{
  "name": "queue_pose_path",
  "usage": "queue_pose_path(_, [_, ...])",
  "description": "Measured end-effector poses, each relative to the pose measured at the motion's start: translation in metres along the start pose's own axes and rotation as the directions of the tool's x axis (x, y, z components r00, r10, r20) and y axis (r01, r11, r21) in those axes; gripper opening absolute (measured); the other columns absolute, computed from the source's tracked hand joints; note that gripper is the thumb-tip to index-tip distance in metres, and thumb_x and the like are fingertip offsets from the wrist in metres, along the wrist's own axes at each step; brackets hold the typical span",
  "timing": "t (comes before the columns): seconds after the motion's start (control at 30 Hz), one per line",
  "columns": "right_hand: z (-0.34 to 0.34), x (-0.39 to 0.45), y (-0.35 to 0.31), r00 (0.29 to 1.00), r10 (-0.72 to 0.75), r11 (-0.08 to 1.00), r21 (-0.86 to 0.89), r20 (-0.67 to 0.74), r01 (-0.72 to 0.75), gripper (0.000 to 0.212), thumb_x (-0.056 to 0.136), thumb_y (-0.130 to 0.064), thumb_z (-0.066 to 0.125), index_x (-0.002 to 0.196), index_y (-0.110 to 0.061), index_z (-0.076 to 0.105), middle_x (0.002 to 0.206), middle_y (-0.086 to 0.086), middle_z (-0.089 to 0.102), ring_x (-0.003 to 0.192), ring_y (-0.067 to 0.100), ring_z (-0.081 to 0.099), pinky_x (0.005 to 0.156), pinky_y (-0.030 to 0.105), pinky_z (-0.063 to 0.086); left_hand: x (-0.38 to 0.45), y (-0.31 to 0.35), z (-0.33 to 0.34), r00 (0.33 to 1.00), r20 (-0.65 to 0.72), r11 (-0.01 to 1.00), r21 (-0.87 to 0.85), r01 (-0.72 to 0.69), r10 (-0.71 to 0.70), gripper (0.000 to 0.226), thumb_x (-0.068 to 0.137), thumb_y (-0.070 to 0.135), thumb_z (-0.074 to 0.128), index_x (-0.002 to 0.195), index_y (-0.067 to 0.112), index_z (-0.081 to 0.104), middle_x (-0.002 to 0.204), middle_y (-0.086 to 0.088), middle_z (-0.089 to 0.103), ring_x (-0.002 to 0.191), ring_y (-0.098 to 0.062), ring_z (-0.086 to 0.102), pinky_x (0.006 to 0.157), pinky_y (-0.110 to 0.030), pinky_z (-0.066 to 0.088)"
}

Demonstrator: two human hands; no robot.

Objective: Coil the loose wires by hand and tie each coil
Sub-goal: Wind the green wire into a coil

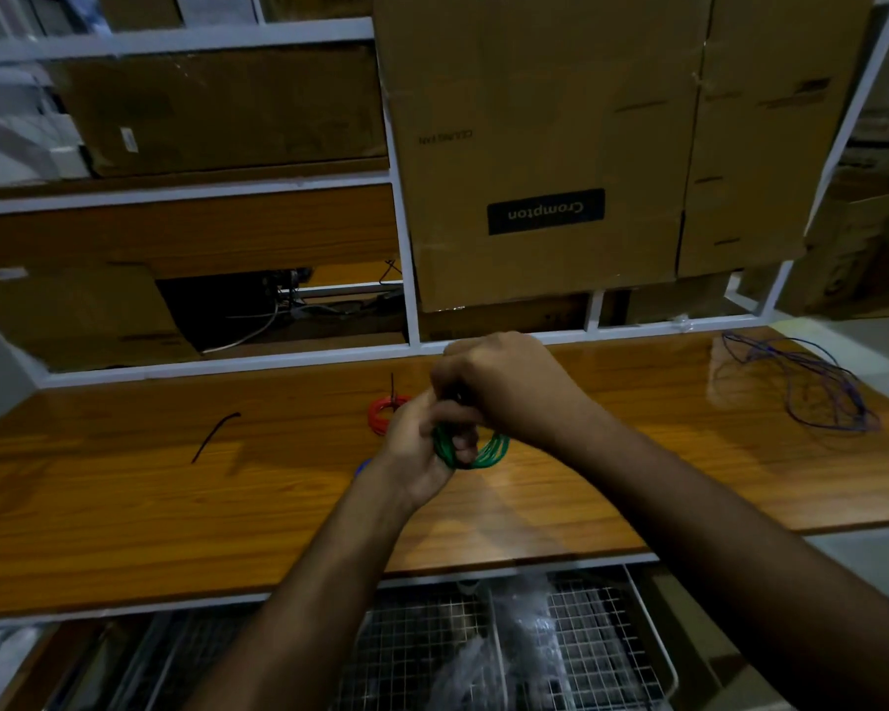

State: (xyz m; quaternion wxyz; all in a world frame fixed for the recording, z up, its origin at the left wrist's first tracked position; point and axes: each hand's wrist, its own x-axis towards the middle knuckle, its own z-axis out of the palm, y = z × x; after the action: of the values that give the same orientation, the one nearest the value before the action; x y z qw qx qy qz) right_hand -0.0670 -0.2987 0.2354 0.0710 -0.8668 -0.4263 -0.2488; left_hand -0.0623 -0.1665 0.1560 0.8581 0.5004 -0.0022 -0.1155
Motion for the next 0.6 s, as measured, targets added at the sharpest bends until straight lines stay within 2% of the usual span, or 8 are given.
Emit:
queue_pose_path(0.07, [-0.001, 0.007, 0.010, 0.990, 0.103, 0.962, 0.242, 0.096, -0.124, 0.016, 0.088, -0.032, 0.071, 0.078, -0.021, 0.064, 0.074, -0.009, 0.059, 0.067, 0.005, 0.057, 0.055, 0.019, 0.040, -0.004, 0.002, 0.002, 0.997, 0.034, 0.994, -0.076, 0.079, -0.076, 0.038, 0.097, 0.018, 0.036, 0.061, 0.019, 0.047, 0.049, 0.003, 0.035, 0.037, -0.008, 0.032, 0.035, -0.019, 0.023])
queue_pose_path(0.17, [-0.004, 0.009, 0.022, 0.972, 0.106, 0.905, 0.386, 0.209, -0.181, 0.009, 0.093, -0.025, 0.066, 0.085, -0.026, 0.065, 0.080, -0.012, 0.062, 0.076, -0.001, 0.059, 0.064, 0.013, 0.043, -0.009, 0.006, 0.003, 0.982, 0.144, 0.974, -0.173, 0.149, -0.124, 0.033, 0.093, 0.035, 0.042, 0.064, 0.020, 0.039, 0.045, 0.006, 0.029, 0.032, -0.004, 0.026, 0.033, -0.017, 0.015])
queue_pose_path(0.23, [-0.004, 0.007, 0.029, 0.969, 0.117, 0.889, 0.411, 0.219, -0.200, 0.005, 0.093, -0.024, 0.066, 0.090, -0.022, 0.069, 0.084, -0.011, 0.066, 0.080, 0.000, 0.063, 0.067, 0.015, 0.049, -0.009, 0.007, -0.001, 0.972, 0.180, 0.965, -0.188, 0.184, -0.151, 0.041, 0.099, 0.041, 0.038, 0.064, 0.019, 0.040, 0.045, 0.007, 0.029, 0.032, -0.004, 0.025, 0.033, -0.017, 0.014])
queue_pose_path(0.3, [-0.001, 0.001, 0.035, 0.962, 0.218, 0.852, 0.448, 0.166, -0.270, 0.002, 0.090, -0.025, 0.070, 0.090, -0.023, 0.071, 0.083, -0.011, 0.068, 0.079, -0.001, 0.065, 0.068, 0.018, 0.055, -0.010, 0.006, -0.004, 0.964, 0.209, 0.960, -0.192, 0.203, -0.162, 0.047, 0.103, 0.044, 0.034, 0.063, 0.019, 0.041, 0.045, 0.007, 0.028, 0.032, -0.004, 0.025, 0.032, -0.017, 0.015])
queue_pose_path(0.37, [0.004, -0.008, 0.038, 0.935, 0.339, 0.792, 0.505, 0.101, -0.342, 0.004, 0.088, -0.024, 0.073, 0.087, -0.023, 0.069, 0.078, -0.011, 0.067, 0.071, 0.000, 0.066, 0.060, 0.019, 0.055, -0.012, 0.008, -0.006, 0.956, 0.235, 0.957, -0.189, 0.222, -0.175, 0.048, 0.103, 0.046, 0.033, 0.063, 0.019, 0.039, 0.046, 0.007, 0.027, 0.032, -0.004, 0.025, 0.032, -0.017, 0.016])
queue_pose_path(0.43, [0.015, -0.017, 0.037, 0.906, 0.413, 0.739, 0.548, 0.092, -0.392, 0.003, 0.090, -0.024, 0.070, 0.089, -0.024, 0.067, 0.079, -0.010, 0.067, 0.071, 0.001, 0.066, 0.059, 0.018, 0.055, -0.014, 0.010, -0.008, 0.954, 0.245, 0.958, -0.186, 0.219, -0.171, 0.049, 0.103, 0.046, 0.033, 0.062, 0.020, 0.039, 0.046, 0.007, 0.027, 0.032, -0.004, 0.026, 0.032, -0.016, 0.017])
queue_pose_path(0.53, [0.030, -0.032, 0.025, 0.880, 0.470, 0.768, 0.460, 0.069, -0.446, 0.006, 0.097, -0.023, 0.061, 0.096, -0.028, 0.065, 0.083, -0.014, 0.064, 0.074, -0.003, 0.062, 0.062, 0.015, 0.049, -0.014, 0.010, -0.009, 0.958, 0.239, 0.962, -0.180, 0.204, -0.158, 0.052, 0.104, 0.045, 0.032, 0.059, 0.020, 0.040, 0.045, 0.007, 0.028, 0.032, -0.004, 0.026, 0.031, -0.016, 0.019])
queue_pose_path(0.6, [0.033, -0.042, 0.015, 0.869, 0.492, 0.788, 0.398, 0.052, -0.470, 0.014, 0.100, -0.021, 0.054, 0.106, -0.025, 0.066, 0.085, -0.012, 0.065, 0.075, -0.002, 0.062, 0.064, 0.018, 0.051, -0.013, 0.009, -0.008, 0.963, 0.229, 0.962, -0.193, 0.191, -0.145, 0.052, 0.103, 0.045, 0.032, 0.058, 0.021, 0.039, 0.044, 0.007, 0.028, 0.032, -0.004, 0.027, 0.032, -0.016, 0.018])
